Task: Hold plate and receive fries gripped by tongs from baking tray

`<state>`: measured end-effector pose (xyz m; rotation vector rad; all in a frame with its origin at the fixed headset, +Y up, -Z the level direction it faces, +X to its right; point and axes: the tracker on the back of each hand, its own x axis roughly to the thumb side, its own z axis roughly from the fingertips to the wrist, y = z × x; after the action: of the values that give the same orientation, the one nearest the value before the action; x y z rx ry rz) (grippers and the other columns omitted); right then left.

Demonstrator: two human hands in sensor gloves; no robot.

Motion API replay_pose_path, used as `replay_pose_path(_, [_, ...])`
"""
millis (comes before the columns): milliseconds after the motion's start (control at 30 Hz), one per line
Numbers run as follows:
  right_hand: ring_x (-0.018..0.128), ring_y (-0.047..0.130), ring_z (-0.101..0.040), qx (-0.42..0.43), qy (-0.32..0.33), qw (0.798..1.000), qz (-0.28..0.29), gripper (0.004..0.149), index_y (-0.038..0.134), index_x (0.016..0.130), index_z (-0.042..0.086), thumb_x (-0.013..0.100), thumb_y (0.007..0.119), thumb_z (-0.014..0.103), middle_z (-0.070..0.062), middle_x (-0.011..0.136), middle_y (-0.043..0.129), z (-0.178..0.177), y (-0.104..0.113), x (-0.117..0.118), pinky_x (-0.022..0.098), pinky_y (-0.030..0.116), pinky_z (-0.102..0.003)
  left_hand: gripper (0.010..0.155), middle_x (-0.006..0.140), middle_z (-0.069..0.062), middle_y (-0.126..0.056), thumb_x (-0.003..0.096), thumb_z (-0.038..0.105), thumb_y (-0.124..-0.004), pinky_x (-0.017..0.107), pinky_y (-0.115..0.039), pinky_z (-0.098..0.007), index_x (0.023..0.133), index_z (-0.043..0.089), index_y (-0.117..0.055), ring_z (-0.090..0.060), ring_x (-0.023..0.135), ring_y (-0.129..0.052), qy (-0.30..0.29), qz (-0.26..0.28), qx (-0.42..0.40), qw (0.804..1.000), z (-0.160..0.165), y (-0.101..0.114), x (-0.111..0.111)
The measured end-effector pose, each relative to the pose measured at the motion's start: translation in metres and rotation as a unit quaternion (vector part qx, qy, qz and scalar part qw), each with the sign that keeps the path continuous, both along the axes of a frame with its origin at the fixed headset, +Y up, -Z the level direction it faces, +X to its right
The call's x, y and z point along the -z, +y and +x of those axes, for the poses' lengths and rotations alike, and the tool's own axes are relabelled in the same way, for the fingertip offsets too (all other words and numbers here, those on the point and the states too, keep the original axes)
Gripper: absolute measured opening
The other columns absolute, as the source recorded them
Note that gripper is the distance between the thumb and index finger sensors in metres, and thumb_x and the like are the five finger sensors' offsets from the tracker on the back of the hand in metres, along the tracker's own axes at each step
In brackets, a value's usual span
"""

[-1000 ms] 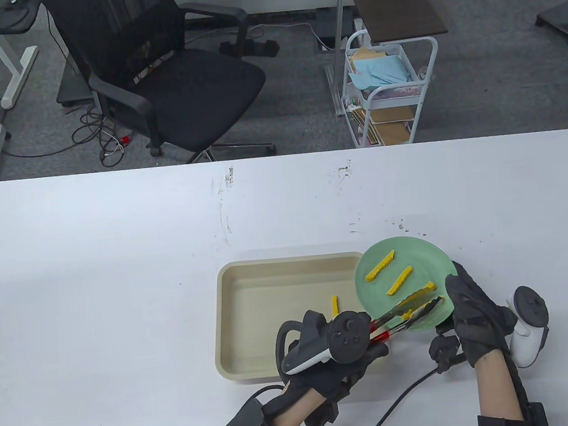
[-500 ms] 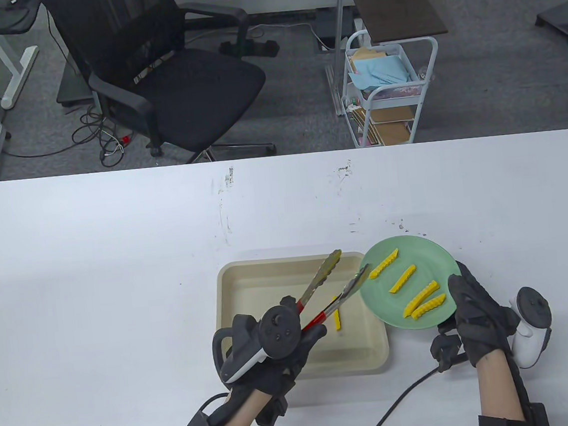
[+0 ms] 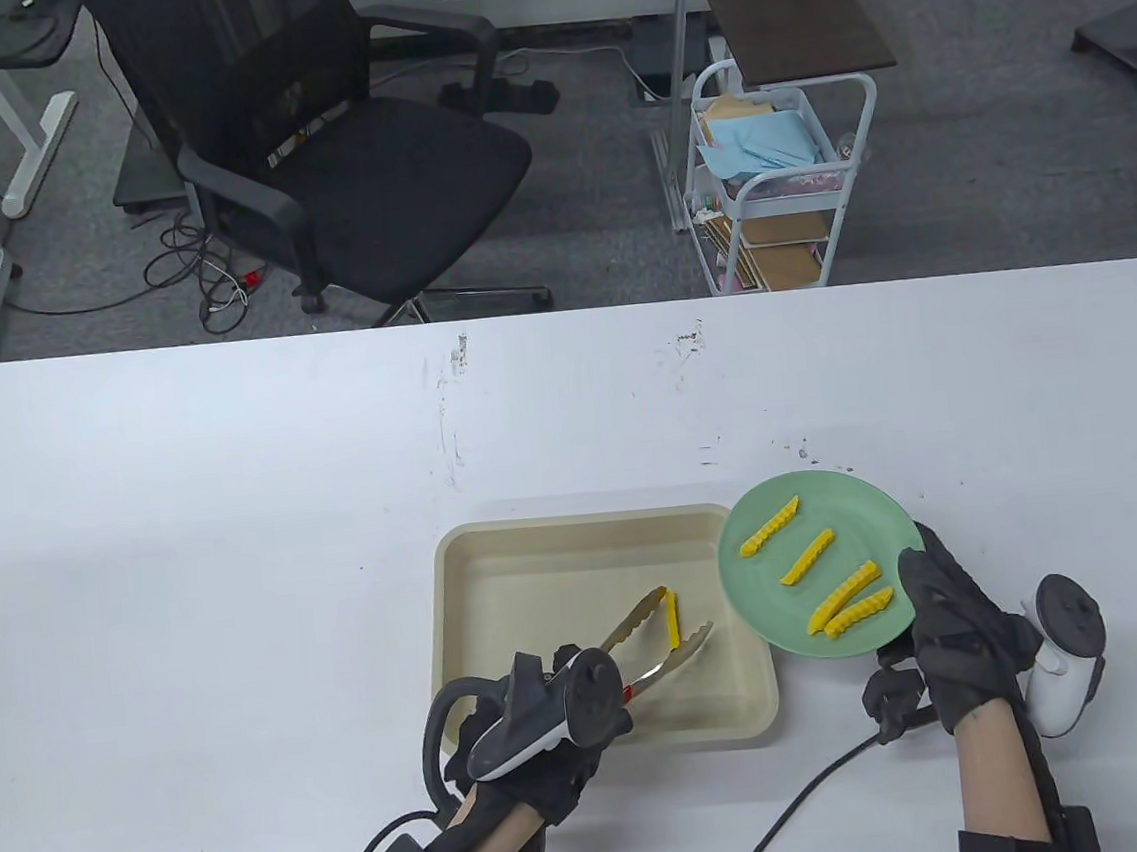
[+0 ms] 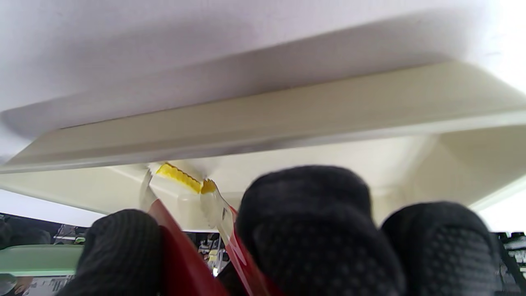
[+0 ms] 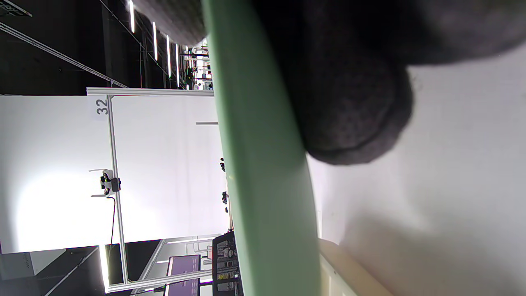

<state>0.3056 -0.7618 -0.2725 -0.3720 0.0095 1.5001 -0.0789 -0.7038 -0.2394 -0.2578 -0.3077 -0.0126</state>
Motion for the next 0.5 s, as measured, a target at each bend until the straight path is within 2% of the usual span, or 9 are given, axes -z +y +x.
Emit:
replay_pose_path(133, [0.025, 0.103, -0.030, -0.003, 0.002, 1.000, 0.000, 0.056, 0.050, 0.102, 0.013, 0.052, 0.063, 0.035, -0.016, 0.080, 0.080, 0.000, 0.000, 0.000, 0.014, 0.087, -0.038, 0.065, 0.064, -0.003, -0.100, 0.0566, 0.053, -0.071, 0.036, -0.085, -0.051, 0.105, 0.010, -0.067, -0.010, 0.024, -0.102, -0.001, 0.017, 0.003, 1.000, 0.004, 0.002, 0.001])
replay_pose_path(333, [0.024, 0.103, -0.030, -0.002, 0.002, 1.000, 0.002, 0.055, 0.050, 0.102, 0.013, 0.052, 0.063, 0.034, -0.016, 0.079, 0.081, 0.001, -0.001, 0.001, 0.014, 0.087, -0.038, 0.063, 0.064, -0.003, -0.101, 0.0565, 0.053, -0.071, 0.037, -0.085, -0.050, 0.105, 0.013, -0.068, -0.010, 0.026, -0.103, -0.002, 0.020, -0.011, 1.000, -0.004, -0.001, 0.004])
replay_pose_path(500, [0.024, 0.103, -0.030, 0.001, 0.000, 1.000, 0.002, 0.055, 0.050, 0.102, 0.013, 0.052, 0.063, 0.034, -0.016, 0.079, 0.080, 0.001, -0.001, 0.001, 0.014, 0.087, -0.038, 0.062, 0.064, -0.003, -0.102, 0.0567, 0.052, -0.070, 0.036, -0.086, -0.049, 0.104, 0.012, -0.068, -0.010, 0.026, -0.103, 0.037, 0.018, -0.060, 0.997, -0.026, 0.009, 0.014])
